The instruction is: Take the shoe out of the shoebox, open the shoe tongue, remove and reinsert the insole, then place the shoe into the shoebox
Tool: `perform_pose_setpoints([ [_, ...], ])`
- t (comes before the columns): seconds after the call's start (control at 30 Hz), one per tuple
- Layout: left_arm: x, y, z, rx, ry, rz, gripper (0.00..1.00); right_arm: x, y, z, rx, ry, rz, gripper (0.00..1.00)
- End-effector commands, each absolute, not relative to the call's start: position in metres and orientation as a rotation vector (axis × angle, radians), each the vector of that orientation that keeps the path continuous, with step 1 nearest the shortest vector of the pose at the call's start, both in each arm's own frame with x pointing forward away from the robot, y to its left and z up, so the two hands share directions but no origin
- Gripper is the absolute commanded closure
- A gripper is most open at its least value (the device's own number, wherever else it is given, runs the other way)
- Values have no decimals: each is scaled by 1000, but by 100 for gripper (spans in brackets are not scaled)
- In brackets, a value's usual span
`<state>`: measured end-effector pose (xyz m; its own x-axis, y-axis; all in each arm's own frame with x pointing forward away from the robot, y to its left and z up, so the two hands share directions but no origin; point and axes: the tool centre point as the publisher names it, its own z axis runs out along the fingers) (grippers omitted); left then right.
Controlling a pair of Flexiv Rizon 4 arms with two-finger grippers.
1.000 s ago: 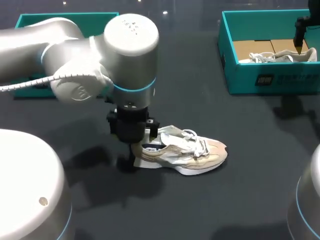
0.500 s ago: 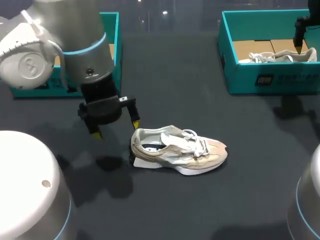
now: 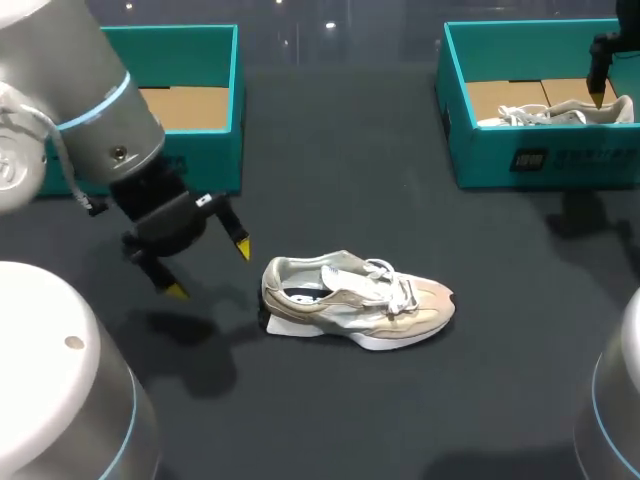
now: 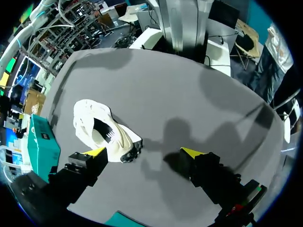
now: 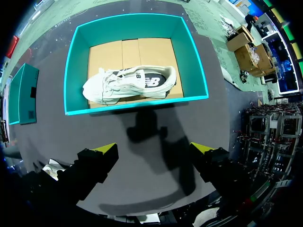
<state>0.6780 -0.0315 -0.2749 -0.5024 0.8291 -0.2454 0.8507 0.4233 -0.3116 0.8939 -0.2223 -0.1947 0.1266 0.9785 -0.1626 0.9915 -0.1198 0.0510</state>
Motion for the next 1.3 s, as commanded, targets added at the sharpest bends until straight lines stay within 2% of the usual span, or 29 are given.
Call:
perform_pose_setpoints([
  [0.03, 681, -14, -286, 1231, 2533, -926, 0, 893, -222, -195, 2243, 1979, -132, 0],
  [0.23, 689, 5, -282, 833, 2652, -968, 0, 893, -222, -195, 2243, 1979, -132, 0],
  [0.63, 688, 3, -289, 770, 2651, -951, 0, 893, -222, -195, 2243, 1979, -132, 0],
  [0.8, 687, 12, -304, 620, 2612, -1221, 0, 893, -222, -195, 2243, 1979, -132, 0],
  [1.07, 694, 27, -319, 440, 2626, -1362, 0, 893, -222, -195, 2243, 1979, -132, 0],
  [1.13, 694, 28, -321, 456, 2679, -1224, 0, 893, -222, -195, 2243, 1979, -132, 0],
  [1.3, 694, 28, -321, 456, 2679, -1224, 0, 893, -222, -195, 2243, 1979, -132, 0],
])
